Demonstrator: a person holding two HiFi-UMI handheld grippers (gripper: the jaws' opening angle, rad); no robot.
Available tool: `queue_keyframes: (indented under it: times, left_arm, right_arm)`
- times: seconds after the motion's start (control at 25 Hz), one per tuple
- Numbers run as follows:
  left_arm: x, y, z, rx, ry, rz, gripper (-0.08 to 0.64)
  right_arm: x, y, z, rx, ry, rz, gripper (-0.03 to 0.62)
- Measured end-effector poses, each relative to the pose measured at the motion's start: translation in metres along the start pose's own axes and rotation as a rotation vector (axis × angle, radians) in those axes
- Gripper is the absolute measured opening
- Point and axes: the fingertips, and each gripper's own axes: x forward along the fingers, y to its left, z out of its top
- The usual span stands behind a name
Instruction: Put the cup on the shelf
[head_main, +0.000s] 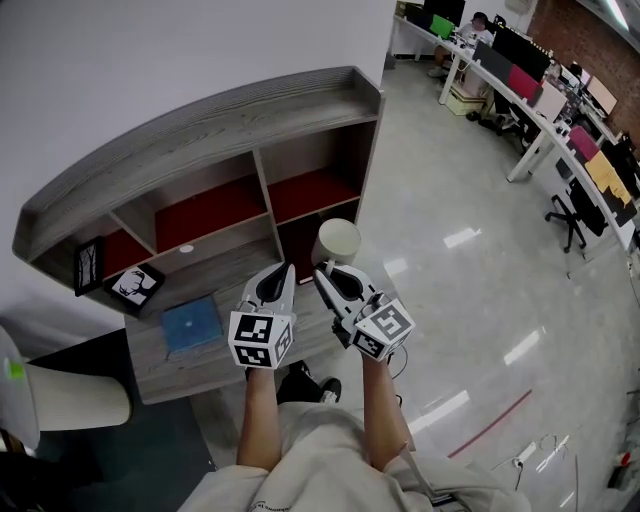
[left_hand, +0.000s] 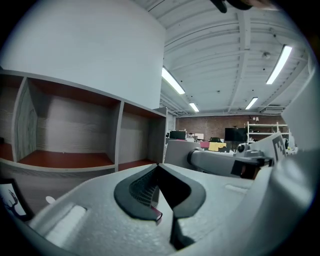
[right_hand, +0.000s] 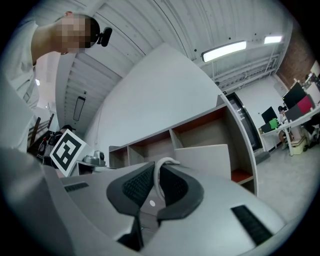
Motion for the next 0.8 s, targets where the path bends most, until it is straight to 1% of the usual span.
queue_keyframes:
  times: [0.16,0.32,0.36,0.48,0.52,0.64,0.8]
  left_arm:
    - [0.019,-0.007,0.008,-0.008,-0.014,-0.029,0.009]
    - [0.038,-0.016,0.009,-0.004,-0.008,-0.080,0.009]
    - [0.043,-0.015,0.009,0.006,-0.002,-0.088,0.009]
    - [0.057,-0.006,0.013,0.084,0.033,-0.087,0.009]
    - [0.062,-0.001,0.016,0.095,0.036,-0.085,0.009]
    - [0.077,0.010,0.026,0.065,0.021,-0.100,0.009]
    - [0.097,0.013,0.029,0.026,0.015,-0.137,0.009]
  right_arm:
    - [0.001,-0.011,0.006,-0.020,0.005,0.002,0.040]
    - [0.005,-0.029,0.009,-0.031,0.016,-0.027,0.040]
    - [0.008,-0.034,0.011,-0.035,0.018,-0.033,0.040]
    - [0.017,-0.049,0.016,-0.041,0.031,-0.055,0.040]
    - [0.020,-0.053,0.017,-0.039,0.035,-0.061,0.040]
    - [0.032,-0.066,0.021,-0.042,0.045,-0.074,0.040]
    - [0.045,-0.082,0.026,-0.064,0.038,-0.076,0.040]
